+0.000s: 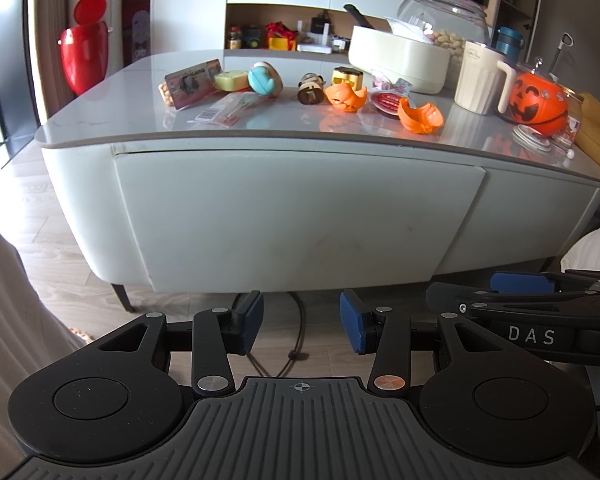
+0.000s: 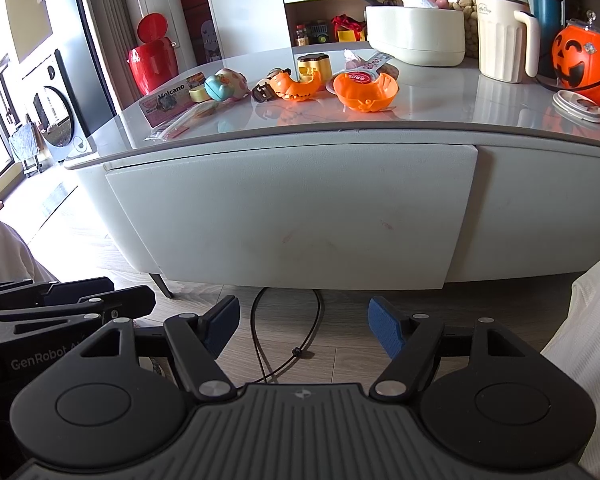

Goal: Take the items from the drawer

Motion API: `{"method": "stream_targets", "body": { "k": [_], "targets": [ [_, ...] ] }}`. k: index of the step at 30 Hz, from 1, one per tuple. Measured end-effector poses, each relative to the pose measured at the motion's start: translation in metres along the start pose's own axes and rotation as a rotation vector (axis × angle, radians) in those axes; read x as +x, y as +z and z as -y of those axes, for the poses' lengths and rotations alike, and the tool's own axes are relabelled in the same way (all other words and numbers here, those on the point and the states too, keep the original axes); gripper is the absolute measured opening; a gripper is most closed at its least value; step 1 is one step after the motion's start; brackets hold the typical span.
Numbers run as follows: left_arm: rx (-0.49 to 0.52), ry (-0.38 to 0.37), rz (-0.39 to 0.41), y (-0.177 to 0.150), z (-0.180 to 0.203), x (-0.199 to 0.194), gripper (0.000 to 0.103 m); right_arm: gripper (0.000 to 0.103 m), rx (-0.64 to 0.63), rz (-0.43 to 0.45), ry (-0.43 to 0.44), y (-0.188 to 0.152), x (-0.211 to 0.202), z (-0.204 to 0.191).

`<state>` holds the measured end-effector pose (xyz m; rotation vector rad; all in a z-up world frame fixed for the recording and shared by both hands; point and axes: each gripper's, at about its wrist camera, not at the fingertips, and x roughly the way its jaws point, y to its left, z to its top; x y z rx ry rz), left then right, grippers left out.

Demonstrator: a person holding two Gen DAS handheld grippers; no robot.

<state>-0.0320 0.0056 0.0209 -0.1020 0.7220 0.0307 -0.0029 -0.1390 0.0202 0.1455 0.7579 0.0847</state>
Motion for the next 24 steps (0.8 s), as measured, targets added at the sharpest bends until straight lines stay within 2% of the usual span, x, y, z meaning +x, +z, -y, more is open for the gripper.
{"method": "stream_targets", "body": {
  "k": [8,11,13,15,18,21,23,24],
  "targets": [
    [-0.001,-0.002,-0.001,0.000,0.000,0.000,0.047,0.072,0.000,-0.001,0.000,0.000,0.000,0.000],
    [-0.010,-0.034,-0.003,0.001,-0.002,0.000,0.044,0.072,0.003,0.000,0.002,0.000,0.000,0.001],
    [-0.017,-0.095,0.009,0.003,-0.002,-0.002,0.007,0.072,0.016,0.001,0.009,0.001,-0.001,0.003],
    [-0.018,-0.102,0.050,0.005,0.000,-0.008,0.012,0.072,0.040,0.002,0.022,0.003,-0.003,0.007],
    [-0.017,-0.046,0.079,0.010,0.005,-0.013,0.011,0.072,0.091,0.011,0.048,0.007,-0.008,0.017],
    [-0.115,-0.166,0.029,0.022,-0.008,-0.004,0.012,0.072,0.112,0.018,0.052,0.014,-0.010,0.024],
    [-0.153,-0.181,0.047,0.032,-0.018,-0.001,0.012,0.072,0.126,0.023,0.054,0.020,-0.012,0.031],
    [-0.164,-0.152,0.082,0.039,-0.024,0.000,0.012,0.072,0.124,0.037,0.053,0.023,-0.015,0.033]
  ]
}}
